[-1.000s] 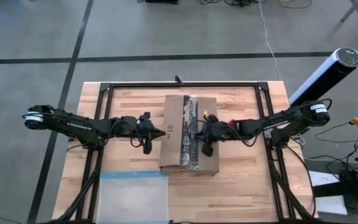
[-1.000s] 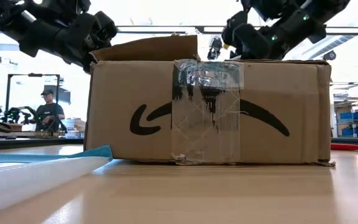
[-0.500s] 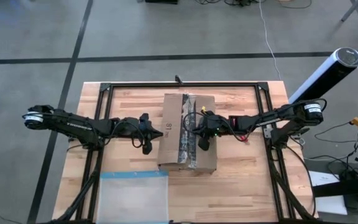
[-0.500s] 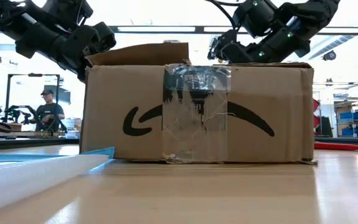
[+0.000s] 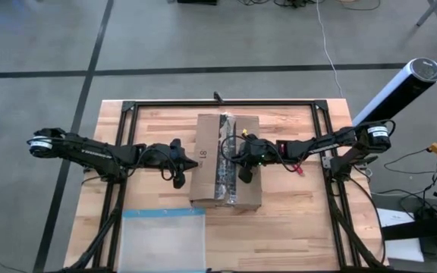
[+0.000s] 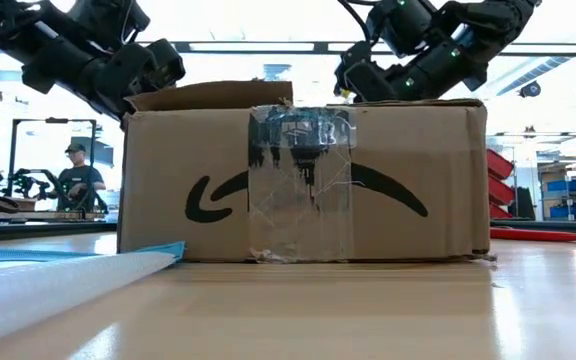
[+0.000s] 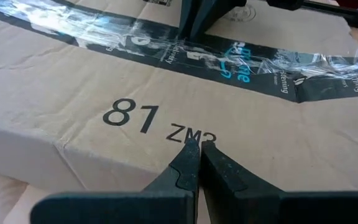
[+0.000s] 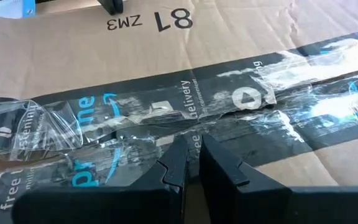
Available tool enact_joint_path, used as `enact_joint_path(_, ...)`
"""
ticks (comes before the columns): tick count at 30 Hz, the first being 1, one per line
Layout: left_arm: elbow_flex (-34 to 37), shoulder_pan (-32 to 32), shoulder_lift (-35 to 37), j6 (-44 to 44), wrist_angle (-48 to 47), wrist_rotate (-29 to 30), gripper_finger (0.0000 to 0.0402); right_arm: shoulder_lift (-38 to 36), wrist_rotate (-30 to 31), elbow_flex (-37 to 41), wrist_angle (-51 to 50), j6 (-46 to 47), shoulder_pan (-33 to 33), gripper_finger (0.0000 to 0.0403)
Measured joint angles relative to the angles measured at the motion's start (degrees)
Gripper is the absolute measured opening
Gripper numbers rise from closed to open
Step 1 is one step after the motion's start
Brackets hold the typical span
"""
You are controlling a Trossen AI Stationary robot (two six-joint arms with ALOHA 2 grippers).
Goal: Unpack boxes
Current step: Break down the box using the red cutter
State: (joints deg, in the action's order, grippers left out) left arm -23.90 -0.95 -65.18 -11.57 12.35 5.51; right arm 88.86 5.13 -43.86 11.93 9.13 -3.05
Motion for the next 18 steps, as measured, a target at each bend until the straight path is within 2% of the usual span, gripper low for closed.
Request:
enact_joint_path(8, -1.6, 0.0, 2.6, 0.0, -5.1, 1.6, 0.0, 0.8, 0.8, -0.1, -4.0, -0.2, -0.4, 0.0023)
enact_joint_path(18, -1.9, 0.0, 4.2, -3.7, -11.9, 1.6, 0.0, 1.9, 1.4, -0.1, -3.9, -0.6, -0.6, 0.0023)
